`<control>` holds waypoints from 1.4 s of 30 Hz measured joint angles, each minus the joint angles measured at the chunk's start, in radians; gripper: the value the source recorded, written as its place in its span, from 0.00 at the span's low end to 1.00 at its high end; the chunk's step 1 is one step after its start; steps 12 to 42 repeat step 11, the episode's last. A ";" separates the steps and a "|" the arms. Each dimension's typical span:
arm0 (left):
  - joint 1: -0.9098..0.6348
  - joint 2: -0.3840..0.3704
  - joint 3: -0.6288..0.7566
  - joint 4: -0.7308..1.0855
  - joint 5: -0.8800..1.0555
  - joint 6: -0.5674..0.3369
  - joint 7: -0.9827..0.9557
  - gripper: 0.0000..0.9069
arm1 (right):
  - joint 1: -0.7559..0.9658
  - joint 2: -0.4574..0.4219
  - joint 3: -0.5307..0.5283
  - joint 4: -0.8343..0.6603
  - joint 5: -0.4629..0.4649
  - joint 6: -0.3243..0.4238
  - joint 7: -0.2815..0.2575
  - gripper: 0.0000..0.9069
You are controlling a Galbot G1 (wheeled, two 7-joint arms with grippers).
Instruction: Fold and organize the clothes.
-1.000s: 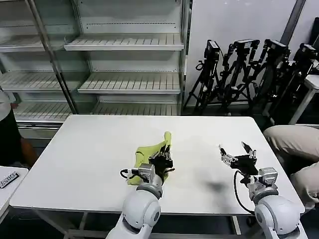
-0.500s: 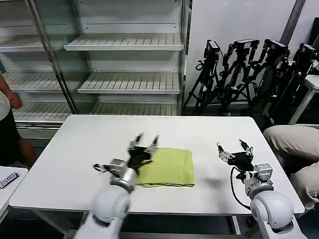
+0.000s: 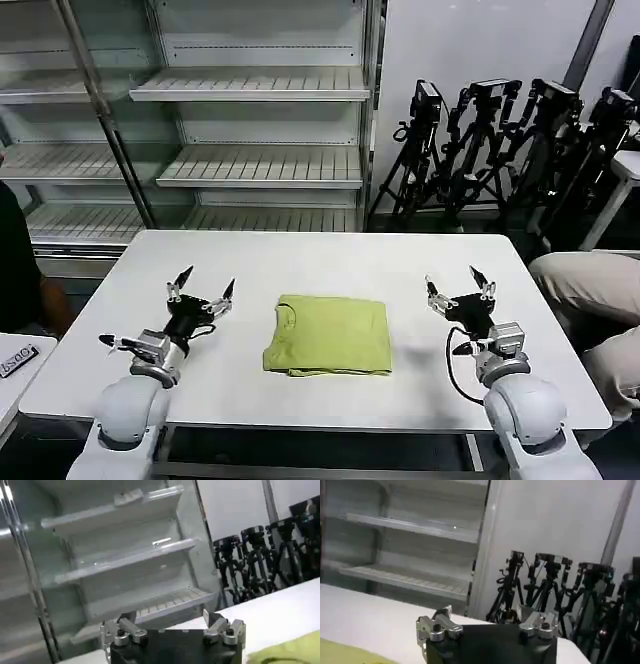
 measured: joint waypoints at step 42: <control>0.024 0.001 -0.049 0.010 0.040 -0.095 0.046 1.00 | -0.008 -0.001 -0.009 -0.007 -0.059 0.043 0.012 1.00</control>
